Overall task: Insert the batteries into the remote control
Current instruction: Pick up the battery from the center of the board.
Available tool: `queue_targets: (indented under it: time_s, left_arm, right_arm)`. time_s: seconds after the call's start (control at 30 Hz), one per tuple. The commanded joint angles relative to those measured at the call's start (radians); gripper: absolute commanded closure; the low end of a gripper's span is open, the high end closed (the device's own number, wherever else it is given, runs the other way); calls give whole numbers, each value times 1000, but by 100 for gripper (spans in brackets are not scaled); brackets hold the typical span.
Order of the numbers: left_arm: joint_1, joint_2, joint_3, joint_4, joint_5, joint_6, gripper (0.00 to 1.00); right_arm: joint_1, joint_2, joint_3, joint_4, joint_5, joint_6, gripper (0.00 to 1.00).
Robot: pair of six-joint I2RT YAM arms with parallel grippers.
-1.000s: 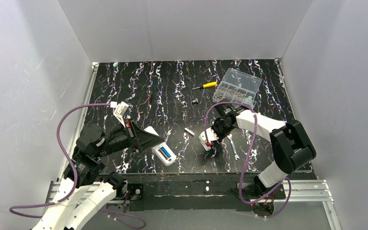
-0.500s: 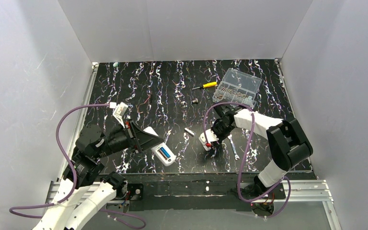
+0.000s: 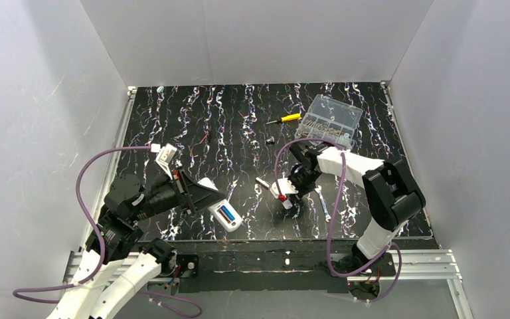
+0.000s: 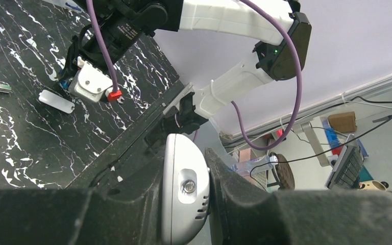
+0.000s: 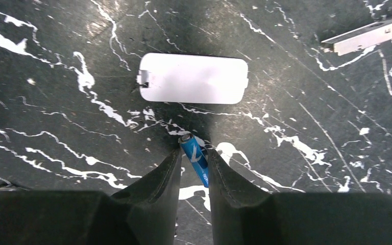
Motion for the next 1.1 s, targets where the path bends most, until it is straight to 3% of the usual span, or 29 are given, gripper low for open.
queue_targets:
  time_s: [0.0, 0.27, 0.5, 0.57, 0.73, 0.97, 1.07]
  left_arm:
    - [3, -17, 14, 62, 16, 11, 100]
    - [3, -16, 12, 70, 12, 4, 100]
    - [2, -3, 14, 83, 17, -6, 100]
    - [3, 2, 12, 90, 18, -10, 100]
    - [2, 9, 13, 94, 17, -17, 100]
    - [2, 28, 18, 92, 6, -18, 100]
    - [2, 30, 17, 91, -8, -21, 100]
  right_arm:
    - [15, 20, 52, -107, -9, 88, 68]
    - [28, 39, 62, -136, 7, 221, 79]
    - [27, 43, 52, -90, 18, 331, 99]
    - [28, 45, 55, -73, 16, 378, 99]
    - [27, 7, 71, 47, 28, 602, 99]
    - [27, -73, 123, 225, 224, 1047, 99]
    - [27, -85, 173, 208, 319, 1201, 99]
